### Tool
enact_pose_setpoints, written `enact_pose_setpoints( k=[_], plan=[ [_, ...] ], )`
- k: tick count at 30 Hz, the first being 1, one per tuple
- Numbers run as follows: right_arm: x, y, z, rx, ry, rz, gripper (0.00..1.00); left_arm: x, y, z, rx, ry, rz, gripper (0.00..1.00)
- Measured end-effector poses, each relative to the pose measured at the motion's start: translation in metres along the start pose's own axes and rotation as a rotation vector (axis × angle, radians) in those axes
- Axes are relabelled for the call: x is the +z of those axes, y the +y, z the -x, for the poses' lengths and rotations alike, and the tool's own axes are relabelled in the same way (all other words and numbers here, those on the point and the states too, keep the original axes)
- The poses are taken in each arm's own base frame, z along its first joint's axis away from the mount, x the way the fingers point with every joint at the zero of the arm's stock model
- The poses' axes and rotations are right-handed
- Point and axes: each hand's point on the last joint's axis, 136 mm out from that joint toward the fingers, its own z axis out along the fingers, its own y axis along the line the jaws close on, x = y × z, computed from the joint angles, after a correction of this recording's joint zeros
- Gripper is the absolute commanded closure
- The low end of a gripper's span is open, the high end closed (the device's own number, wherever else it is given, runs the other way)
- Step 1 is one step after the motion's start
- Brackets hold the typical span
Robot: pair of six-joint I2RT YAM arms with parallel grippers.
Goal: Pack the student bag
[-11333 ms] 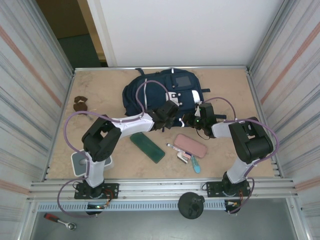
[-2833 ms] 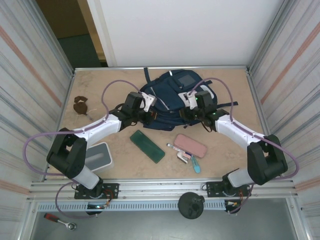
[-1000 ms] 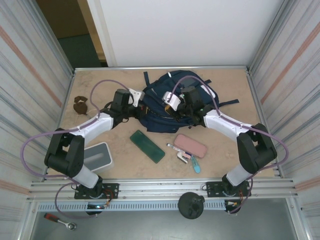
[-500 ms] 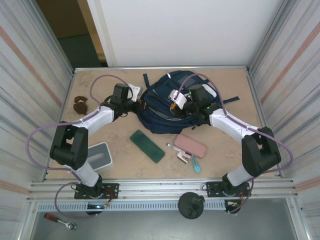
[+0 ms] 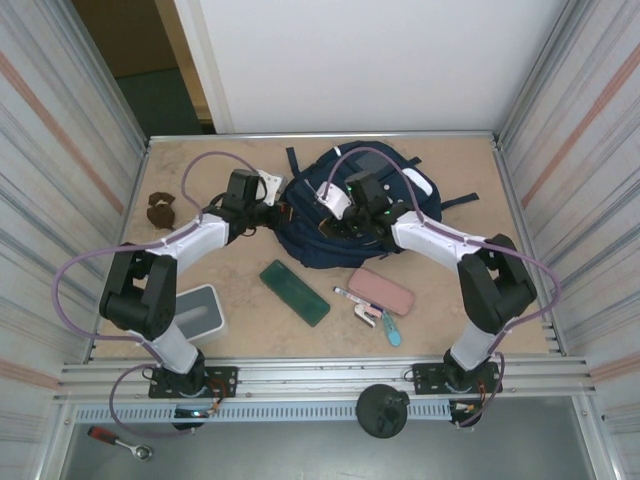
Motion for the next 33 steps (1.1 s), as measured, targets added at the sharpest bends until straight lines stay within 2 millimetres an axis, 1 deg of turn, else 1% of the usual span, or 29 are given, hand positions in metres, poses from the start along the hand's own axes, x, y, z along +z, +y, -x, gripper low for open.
enact_pose_setpoints(
  k=[7, 10, 12, 14, 16, 19, 21, 25, 29, 31, 33],
  plan=[
    [0.028, -0.011, 0.013, 0.023, 0.015, -0.04, 0.53, 0.001, 0.001, -0.003, -0.001, 0.0, 0.0, 1.0],
    [0.037, -0.014, 0.017, 0.03, 0.019, -0.052, 0.56, 0.002, 0.001, -0.005, -0.003, -0.001, 0.0, 1.0],
    [0.042, -0.015, 0.019, 0.037, 0.021, -0.058, 0.65, 0.002, 0.001, -0.005, -0.003, -0.004, 0.0, 1.0],
    [0.046, -0.017, 0.021, 0.049, 0.024, -0.066, 0.8, 0.002, 0.002, -0.005, -0.006, -0.006, 0.001, 1.0],
    [0.046, -0.018, 0.023, 0.06, 0.025, -0.075, 0.91, 0.002, 0.002, -0.005, -0.009, -0.007, 0.002, 1.0],
    [0.045, -0.019, 0.024, 0.072, 0.023, -0.078, 0.98, 0.001, 0.003, -0.003, -0.017, -0.017, 0.004, 1.0],
    [0.044, -0.019, 0.026, 0.074, 0.018, -0.071, 1.0, 0.001, 0.006, -0.001, -0.021, -0.022, 0.005, 1.0],
    [0.025, -0.017, 0.03, 0.079, -0.016, -0.046, 1.0, -0.002, 0.012, 0.0, -0.032, -0.026, 0.003, 1.0],
    [-0.012, -0.015, 0.037, 0.09, -0.081, 0.005, 1.0, -0.005, 0.018, 0.004, -0.042, -0.034, 0.004, 1.0],
    [-0.029, -0.016, 0.042, 0.096, -0.121, 0.032, 1.0, -0.007, 0.018, 0.01, -0.034, -0.046, -0.002, 1.0],
    [-0.041, -0.019, 0.045, 0.104, -0.154, 0.056, 1.0, -0.009, 0.015, 0.021, -0.019, -0.065, -0.009, 1.0]
  ],
)
